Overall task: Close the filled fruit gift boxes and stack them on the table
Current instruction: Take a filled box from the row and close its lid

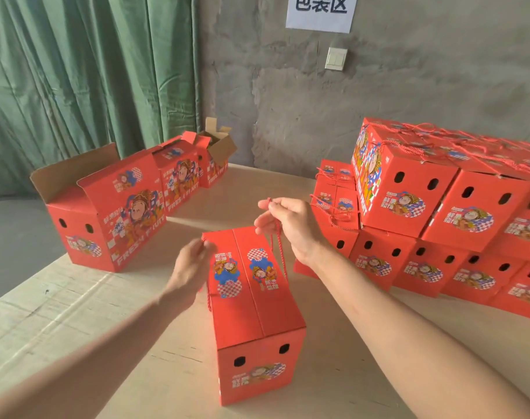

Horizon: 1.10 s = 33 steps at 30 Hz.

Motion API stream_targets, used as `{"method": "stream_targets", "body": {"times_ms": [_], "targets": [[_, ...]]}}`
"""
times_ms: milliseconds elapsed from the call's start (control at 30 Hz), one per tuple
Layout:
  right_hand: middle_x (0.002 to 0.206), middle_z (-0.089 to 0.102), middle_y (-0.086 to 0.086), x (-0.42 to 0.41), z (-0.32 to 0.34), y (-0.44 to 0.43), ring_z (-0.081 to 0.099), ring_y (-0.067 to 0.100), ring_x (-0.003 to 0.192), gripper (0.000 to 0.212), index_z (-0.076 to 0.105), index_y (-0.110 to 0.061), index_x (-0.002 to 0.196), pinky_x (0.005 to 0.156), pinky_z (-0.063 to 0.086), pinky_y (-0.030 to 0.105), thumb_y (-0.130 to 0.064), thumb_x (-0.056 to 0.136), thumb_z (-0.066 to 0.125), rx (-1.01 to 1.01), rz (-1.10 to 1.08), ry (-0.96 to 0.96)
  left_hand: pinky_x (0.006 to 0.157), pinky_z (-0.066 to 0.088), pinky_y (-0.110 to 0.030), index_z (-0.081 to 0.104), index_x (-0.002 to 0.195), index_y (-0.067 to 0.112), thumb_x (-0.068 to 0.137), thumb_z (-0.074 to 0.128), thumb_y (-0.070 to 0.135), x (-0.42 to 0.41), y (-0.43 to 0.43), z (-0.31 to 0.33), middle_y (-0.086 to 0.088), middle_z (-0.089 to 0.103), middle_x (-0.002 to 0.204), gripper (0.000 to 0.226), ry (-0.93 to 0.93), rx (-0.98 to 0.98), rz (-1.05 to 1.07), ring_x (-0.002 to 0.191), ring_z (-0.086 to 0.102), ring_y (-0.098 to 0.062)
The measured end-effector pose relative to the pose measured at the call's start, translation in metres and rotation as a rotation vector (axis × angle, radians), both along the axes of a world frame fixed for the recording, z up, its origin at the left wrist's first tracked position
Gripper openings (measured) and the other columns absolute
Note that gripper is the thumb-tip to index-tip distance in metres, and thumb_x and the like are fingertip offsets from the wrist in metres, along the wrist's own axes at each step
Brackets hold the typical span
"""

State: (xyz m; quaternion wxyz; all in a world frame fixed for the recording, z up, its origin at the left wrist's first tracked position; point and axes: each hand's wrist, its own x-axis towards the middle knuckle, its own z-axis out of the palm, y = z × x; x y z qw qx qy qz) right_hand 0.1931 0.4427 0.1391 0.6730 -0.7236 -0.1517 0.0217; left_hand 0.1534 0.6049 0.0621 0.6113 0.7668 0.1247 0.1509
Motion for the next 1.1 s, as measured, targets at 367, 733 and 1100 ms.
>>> {"method": "stream_targets", "body": {"times_ms": [367,733,1100], "targets": [[0.046,0.058,-0.001,-0.005,0.008,0.017,0.06,0.016,0.05,0.024,0.06,-0.006,0.076,0.055,0.044,0.022,-0.007,0.094,0.044,0.07,0.221,0.453,0.054,0.045,-0.033,0.064,0.057,0.005,0.096,0.045,0.031,0.007,0.001,0.067,-0.007,0.062,0.057,0.05,-0.298,0.674,-0.134,0.053,0.058,-0.025],[0.077,0.069,0.001,0.032,0.052,0.036,0.064,0.014,0.074,0.019,0.053,-0.017,0.077,0.064,0.035,0.024,-0.007,0.092,0.048,0.185,-0.001,0.161,0.1,0.031,-0.016,0.053,0.129,0.014,0.093,0.053,0.032,-0.004,0.031,-0.012,0.006,0.047,0.134,0.04,-0.273,0.729,-0.329,0.123,0.044,-0.006],[0.052,0.056,0.001,0.055,0.005,0.058,0.054,0.014,0.05,0.019,0.056,-0.007,0.07,0.057,0.035,0.026,-0.004,0.089,0.055,0.013,-0.235,0.255,0.11,0.018,-0.018,0.031,0.145,0.013,0.095,0.051,0.032,0.053,0.043,-0.059,0.005,0.018,0.155,0.057,-0.077,0.748,-0.513,0.141,0.023,-0.009]]}}
